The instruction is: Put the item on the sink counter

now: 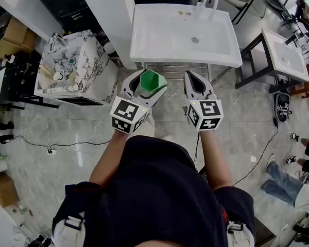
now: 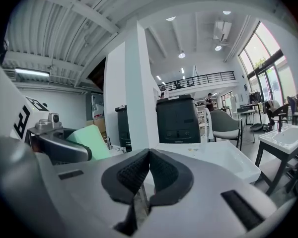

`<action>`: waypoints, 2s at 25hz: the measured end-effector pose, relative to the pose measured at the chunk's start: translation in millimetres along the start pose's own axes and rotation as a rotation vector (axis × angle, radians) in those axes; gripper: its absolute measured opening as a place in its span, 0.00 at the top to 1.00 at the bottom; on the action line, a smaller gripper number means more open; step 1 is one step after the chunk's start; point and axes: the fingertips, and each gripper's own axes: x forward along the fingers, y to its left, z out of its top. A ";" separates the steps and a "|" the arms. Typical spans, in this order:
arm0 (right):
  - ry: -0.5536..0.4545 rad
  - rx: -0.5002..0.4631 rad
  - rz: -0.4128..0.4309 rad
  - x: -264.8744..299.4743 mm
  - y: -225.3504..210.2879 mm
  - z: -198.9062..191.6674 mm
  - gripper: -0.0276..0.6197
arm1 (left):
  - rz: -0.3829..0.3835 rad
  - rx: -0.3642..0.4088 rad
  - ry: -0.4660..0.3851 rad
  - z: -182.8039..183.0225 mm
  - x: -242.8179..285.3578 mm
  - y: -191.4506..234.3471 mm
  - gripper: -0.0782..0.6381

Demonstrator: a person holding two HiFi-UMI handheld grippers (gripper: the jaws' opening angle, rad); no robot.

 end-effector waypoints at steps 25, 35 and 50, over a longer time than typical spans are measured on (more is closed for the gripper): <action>0.068 0.044 -0.032 116.8 -33.5 1.9 0.91 | -0.046 -0.087 0.026 -1.2 72.2 107.0 0.39; 0.104 0.046 -0.082 176.0 -56.4 13.3 0.91 | -0.101 -0.106 0.032 9.0 112.7 158.3 0.39; 0.105 0.039 -0.168 232.5 -64.3 37.0 0.91 | -0.202 -0.099 0.025 21.3 142.9 212.5 0.39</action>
